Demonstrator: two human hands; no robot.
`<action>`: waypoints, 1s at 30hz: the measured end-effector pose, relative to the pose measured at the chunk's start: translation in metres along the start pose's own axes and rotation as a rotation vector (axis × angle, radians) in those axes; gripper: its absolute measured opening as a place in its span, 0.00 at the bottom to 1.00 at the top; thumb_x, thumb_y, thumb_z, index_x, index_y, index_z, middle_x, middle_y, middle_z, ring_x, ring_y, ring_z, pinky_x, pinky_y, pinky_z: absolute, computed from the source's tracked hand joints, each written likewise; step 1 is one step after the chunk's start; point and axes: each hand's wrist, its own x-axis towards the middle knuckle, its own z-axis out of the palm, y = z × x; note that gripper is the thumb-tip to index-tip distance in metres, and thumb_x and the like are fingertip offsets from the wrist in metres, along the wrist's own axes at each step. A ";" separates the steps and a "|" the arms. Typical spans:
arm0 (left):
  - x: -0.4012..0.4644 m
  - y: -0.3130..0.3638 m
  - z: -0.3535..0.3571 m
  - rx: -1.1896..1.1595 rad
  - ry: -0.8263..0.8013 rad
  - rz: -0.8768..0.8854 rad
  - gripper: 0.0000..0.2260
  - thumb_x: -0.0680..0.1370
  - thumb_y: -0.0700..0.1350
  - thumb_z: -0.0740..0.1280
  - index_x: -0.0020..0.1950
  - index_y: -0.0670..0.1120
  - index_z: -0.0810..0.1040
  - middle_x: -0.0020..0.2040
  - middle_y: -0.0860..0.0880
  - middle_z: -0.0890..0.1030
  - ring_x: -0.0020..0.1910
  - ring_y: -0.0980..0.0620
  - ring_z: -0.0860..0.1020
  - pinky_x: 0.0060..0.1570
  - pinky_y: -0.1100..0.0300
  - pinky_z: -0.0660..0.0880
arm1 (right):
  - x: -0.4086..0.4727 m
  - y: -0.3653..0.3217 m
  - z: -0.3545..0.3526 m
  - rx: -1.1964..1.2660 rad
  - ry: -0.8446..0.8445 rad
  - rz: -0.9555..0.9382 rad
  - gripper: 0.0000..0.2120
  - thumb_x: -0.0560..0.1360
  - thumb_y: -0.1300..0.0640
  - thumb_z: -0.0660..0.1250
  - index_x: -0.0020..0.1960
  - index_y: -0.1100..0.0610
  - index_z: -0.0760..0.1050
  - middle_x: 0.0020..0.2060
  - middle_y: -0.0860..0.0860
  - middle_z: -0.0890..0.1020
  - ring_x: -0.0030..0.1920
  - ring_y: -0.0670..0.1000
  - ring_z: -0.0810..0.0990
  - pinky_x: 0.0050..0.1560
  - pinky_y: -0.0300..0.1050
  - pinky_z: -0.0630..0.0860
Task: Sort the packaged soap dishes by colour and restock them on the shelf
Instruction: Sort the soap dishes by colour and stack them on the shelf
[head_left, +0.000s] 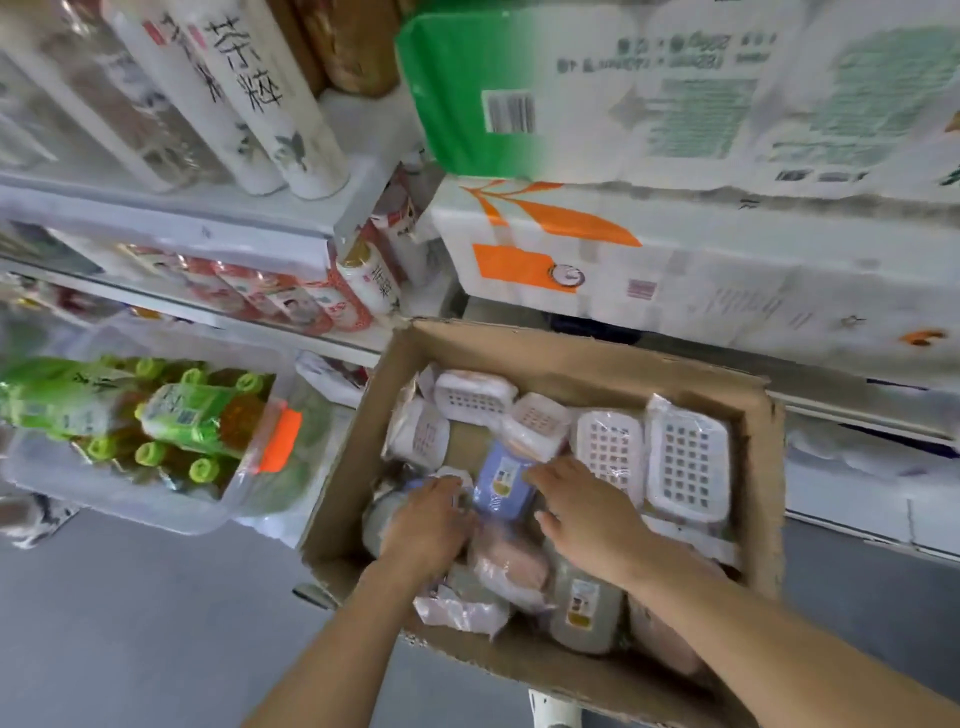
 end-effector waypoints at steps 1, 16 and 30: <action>0.015 -0.010 0.002 0.021 -0.005 -0.025 0.20 0.74 0.57 0.63 0.63 0.50 0.75 0.62 0.46 0.78 0.61 0.45 0.77 0.59 0.52 0.74 | 0.018 -0.003 0.013 -0.062 -0.054 -0.029 0.21 0.80 0.58 0.59 0.72 0.52 0.64 0.67 0.51 0.69 0.68 0.53 0.66 0.61 0.49 0.72; 0.106 -0.044 0.042 0.439 0.038 -0.283 0.35 0.76 0.65 0.59 0.71 0.41 0.62 0.66 0.42 0.73 0.64 0.43 0.73 0.65 0.45 0.60 | 0.145 0.020 0.130 -0.768 -0.032 -0.497 0.12 0.59 0.54 0.80 0.42 0.52 0.83 0.39 0.50 0.83 0.44 0.54 0.82 0.42 0.51 0.79; -0.008 0.010 -0.042 -0.245 0.414 -0.023 0.46 0.66 0.60 0.75 0.77 0.50 0.55 0.72 0.50 0.69 0.70 0.46 0.70 0.70 0.47 0.65 | 0.038 0.028 -0.008 0.191 0.248 -0.196 0.32 0.66 0.61 0.73 0.65 0.56 0.63 0.63 0.53 0.69 0.61 0.56 0.74 0.56 0.52 0.76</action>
